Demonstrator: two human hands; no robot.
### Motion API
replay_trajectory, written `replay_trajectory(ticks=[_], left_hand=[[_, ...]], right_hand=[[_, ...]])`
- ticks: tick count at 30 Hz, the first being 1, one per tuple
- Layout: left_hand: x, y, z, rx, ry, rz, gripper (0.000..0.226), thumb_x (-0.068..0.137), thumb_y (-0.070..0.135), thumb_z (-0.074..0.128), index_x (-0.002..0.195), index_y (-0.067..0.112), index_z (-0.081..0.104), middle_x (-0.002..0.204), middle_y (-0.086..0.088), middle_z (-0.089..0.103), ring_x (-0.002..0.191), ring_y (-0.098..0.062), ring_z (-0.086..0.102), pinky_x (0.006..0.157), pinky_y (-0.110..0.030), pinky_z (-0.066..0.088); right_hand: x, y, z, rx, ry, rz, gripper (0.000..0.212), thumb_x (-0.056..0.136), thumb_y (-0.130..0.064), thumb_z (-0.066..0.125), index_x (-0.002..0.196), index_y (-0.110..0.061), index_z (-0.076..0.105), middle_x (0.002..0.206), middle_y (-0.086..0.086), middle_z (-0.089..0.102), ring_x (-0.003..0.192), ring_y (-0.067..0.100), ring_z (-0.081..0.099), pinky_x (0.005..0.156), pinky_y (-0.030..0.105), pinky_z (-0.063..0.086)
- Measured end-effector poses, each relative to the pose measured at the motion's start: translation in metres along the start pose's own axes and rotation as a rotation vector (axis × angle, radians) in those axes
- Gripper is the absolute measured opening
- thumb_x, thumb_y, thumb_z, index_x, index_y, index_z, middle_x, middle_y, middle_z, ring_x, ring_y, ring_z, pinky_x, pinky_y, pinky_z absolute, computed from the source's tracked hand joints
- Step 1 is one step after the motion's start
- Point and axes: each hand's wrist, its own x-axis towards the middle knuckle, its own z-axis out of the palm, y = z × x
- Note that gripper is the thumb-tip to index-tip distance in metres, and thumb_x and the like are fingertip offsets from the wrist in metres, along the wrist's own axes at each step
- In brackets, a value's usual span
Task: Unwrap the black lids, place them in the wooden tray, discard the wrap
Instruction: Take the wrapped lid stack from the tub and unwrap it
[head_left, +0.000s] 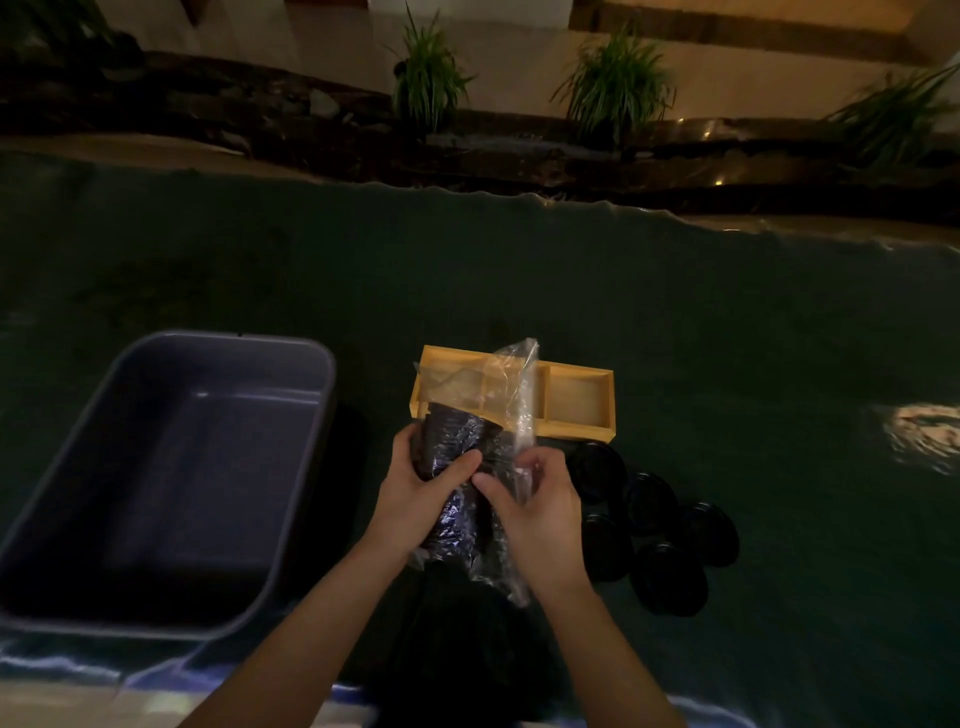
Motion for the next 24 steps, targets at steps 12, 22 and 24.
replay_trajectory(ticks=[12, 22, 24], left_hand=[[0.001, 0.004, -0.005, 0.013, 0.018, -0.002, 0.092, 0.052, 0.068, 0.088, 0.13, 0.049, 0.041, 0.122, 0.019, 0.063, 0.112, -0.011, 0.065, 0.095, -0.038, 0.054], [0.002, 0.003, -0.001, 0.008, 0.004, -0.015, 0.094, 0.051, 0.07, 0.088, 0.13, 0.048, 0.043, 0.122, 0.014, 0.065, 0.11, -0.013, 0.067, 0.102, -0.049, 0.054], [0.003, 0.004, -0.002, -0.002, 0.008, -0.003, 0.095, 0.048, 0.073, 0.088, 0.129, 0.049, 0.043, 0.122, 0.015, 0.066, 0.11, -0.012, 0.068, 0.101, -0.049, 0.055]], right_hand=[[0.015, 0.014, -0.024, 0.153, 0.106, 0.089, 0.007, 0.099, -0.023, 0.068, 0.095, -0.018, 0.07, 0.077, -0.007, 0.073, 0.067, 0.002, 0.069, 0.059, 0.016, 0.051], [0.005, 0.02, -0.029, 0.083, 0.096, -0.03, 0.012, 0.101, -0.035, 0.062, 0.098, -0.042, 0.054, 0.091, -0.019, 0.07, 0.076, -0.001, 0.068, 0.059, 0.011, 0.052], [0.004, 0.014, -0.027, -0.042, 0.067, -0.063, 0.029, 0.09, -0.053, 0.071, 0.105, -0.042, 0.048, 0.093, -0.018, 0.068, 0.083, -0.002, 0.068, 0.064, 0.009, 0.051]])
